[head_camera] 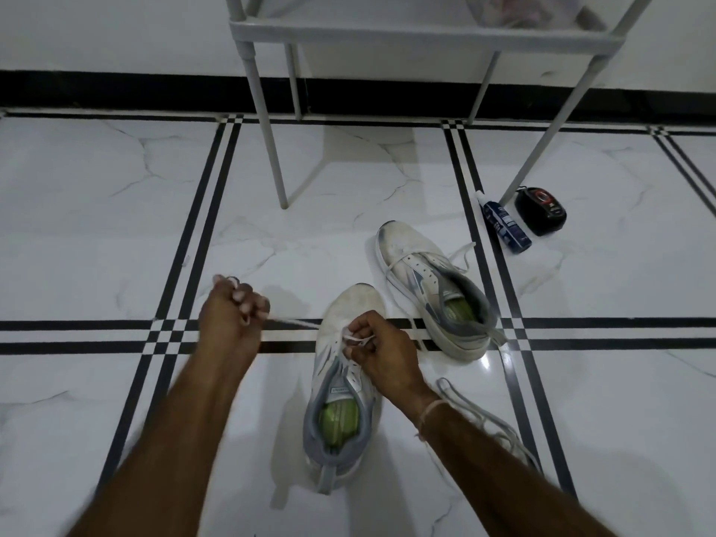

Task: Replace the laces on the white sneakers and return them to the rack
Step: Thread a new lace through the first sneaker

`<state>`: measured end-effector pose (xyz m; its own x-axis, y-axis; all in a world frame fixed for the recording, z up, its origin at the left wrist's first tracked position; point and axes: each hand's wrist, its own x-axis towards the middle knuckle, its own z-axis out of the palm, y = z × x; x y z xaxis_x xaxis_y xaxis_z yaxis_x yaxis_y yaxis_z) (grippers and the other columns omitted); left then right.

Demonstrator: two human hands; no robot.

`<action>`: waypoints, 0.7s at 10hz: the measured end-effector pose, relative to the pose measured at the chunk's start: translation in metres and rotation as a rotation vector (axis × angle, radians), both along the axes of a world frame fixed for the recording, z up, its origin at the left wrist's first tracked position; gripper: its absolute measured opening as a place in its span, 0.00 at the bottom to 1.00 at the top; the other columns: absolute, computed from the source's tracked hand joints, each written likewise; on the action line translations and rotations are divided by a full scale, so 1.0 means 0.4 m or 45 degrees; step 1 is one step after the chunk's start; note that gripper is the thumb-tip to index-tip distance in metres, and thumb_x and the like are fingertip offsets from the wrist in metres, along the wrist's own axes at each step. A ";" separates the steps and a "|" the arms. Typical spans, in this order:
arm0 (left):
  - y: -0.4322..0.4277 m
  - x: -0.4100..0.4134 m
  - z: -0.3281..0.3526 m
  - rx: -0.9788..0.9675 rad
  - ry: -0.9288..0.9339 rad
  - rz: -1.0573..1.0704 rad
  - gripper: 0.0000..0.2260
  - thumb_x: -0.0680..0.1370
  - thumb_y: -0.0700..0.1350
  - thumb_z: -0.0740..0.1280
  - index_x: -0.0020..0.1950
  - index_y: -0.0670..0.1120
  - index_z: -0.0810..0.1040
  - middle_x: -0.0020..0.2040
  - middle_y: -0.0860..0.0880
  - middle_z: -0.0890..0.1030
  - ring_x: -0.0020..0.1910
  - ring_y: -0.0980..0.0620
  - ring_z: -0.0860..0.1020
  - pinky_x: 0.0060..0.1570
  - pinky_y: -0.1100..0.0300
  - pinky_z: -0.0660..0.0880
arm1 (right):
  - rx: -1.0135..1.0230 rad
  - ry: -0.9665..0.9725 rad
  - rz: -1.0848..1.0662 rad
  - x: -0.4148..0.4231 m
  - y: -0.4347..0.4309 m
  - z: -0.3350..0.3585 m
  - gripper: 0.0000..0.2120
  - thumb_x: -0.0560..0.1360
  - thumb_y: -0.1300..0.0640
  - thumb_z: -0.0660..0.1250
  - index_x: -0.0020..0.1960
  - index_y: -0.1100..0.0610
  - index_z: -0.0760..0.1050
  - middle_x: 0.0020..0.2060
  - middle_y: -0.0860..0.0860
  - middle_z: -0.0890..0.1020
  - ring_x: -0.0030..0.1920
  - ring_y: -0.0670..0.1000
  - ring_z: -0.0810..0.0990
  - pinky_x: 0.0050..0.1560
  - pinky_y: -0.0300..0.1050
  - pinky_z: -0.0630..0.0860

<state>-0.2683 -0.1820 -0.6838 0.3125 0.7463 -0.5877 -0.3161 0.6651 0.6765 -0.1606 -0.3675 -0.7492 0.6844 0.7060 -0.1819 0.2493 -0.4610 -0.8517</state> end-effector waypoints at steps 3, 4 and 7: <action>-0.108 -0.002 -0.095 0.455 0.311 -0.506 0.11 0.83 0.47 0.62 0.41 0.49 0.76 0.37 0.51 0.83 0.39 0.55 0.79 0.36 0.61 0.74 | 0.001 0.026 -0.004 0.006 -0.001 -0.004 0.13 0.71 0.59 0.78 0.49 0.48 0.78 0.41 0.44 0.83 0.42 0.43 0.83 0.45 0.42 0.80; -0.077 -0.005 -0.077 -0.032 0.010 -0.133 0.12 0.85 0.42 0.56 0.42 0.49 0.69 0.34 0.50 0.76 0.35 0.54 0.77 0.26 0.68 0.71 | 0.015 0.038 -0.011 0.008 -0.002 0.002 0.11 0.71 0.60 0.78 0.49 0.50 0.79 0.39 0.43 0.82 0.40 0.42 0.81 0.42 0.37 0.77; -0.133 -0.016 -0.161 1.371 0.885 -0.963 0.12 0.77 0.55 0.67 0.43 0.47 0.79 0.42 0.50 0.82 0.42 0.53 0.78 0.42 0.57 0.73 | 0.035 0.004 -0.004 0.005 -0.005 -0.002 0.10 0.72 0.59 0.77 0.49 0.49 0.78 0.41 0.43 0.82 0.42 0.43 0.82 0.45 0.42 0.79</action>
